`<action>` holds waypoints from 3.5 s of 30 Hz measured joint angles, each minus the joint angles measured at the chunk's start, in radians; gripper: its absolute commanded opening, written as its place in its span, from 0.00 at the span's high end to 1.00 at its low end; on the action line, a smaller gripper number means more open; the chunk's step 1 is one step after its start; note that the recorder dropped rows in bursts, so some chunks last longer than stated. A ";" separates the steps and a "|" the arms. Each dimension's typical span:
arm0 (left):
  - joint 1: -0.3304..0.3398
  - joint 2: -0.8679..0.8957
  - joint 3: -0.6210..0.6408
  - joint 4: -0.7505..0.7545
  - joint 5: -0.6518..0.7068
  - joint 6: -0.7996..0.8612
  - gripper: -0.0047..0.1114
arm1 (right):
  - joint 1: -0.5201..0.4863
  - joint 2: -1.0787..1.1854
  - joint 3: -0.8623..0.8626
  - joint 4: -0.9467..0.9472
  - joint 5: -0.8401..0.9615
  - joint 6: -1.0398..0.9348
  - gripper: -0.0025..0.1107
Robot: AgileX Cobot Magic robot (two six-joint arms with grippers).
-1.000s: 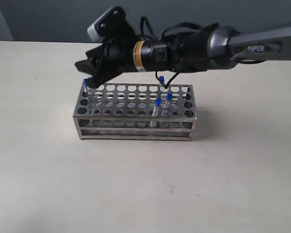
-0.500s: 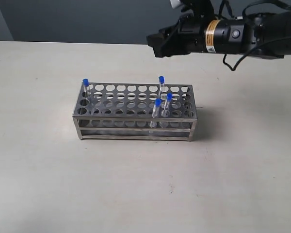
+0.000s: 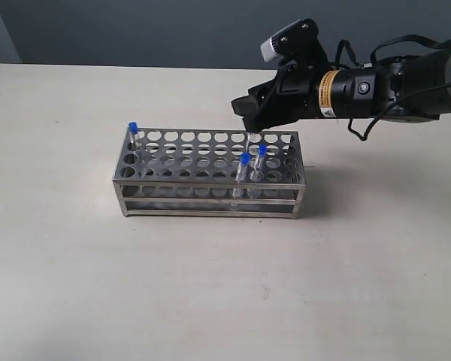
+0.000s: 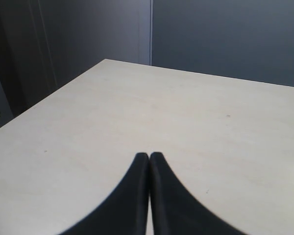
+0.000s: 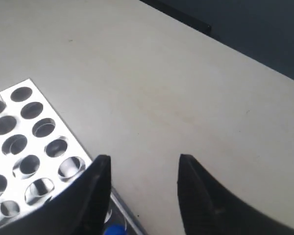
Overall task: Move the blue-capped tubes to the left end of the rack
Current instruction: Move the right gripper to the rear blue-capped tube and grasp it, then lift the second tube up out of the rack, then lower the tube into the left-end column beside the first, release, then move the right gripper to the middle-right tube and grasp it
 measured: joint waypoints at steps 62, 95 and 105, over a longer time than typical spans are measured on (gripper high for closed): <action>0.000 0.000 0.000 0.000 0.000 0.000 0.95 | 0.265 0.240 -0.433 -0.020 -0.056 0.003 0.97; 0.000 0.000 0.000 0.000 0.000 0.000 0.95 | 0.310 0.291 -0.436 -0.040 0.000 0.025 0.62; 0.000 0.000 0.000 0.000 0.000 0.000 0.95 | 0.272 0.073 -0.419 -0.122 0.112 0.167 0.62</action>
